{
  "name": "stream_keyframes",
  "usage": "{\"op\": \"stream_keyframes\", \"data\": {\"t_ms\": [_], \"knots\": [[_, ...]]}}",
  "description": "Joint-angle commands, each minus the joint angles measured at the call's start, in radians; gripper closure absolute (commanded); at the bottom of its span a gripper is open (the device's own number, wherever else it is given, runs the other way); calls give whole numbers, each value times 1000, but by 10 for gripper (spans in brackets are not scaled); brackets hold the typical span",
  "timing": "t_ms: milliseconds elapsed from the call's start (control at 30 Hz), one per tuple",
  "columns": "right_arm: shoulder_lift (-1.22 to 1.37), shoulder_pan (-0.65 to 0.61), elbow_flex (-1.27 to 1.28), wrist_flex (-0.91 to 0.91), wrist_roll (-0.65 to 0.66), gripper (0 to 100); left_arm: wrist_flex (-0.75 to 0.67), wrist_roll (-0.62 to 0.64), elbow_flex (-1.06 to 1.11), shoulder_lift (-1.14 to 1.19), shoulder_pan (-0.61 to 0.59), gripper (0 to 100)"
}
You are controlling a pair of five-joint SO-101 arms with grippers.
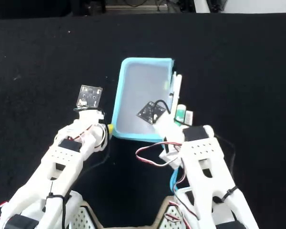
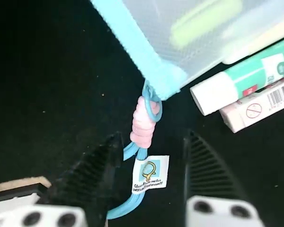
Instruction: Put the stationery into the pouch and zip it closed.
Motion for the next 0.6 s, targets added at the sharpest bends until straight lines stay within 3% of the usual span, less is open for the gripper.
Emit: {"op": "stream_keyframes", "data": {"t_ms": [0, 167, 567], "knots": [[-39, 6, -5, 11, 8, 842, -12, 5, -15, -12, -8, 816], [-39, -20, 30, -78, -107, 795, -12, 5, -15, -12, -8, 816], [-38, -11, 213, -373, -89, 789, -12, 5, -15, -12, -10, 816]]}}
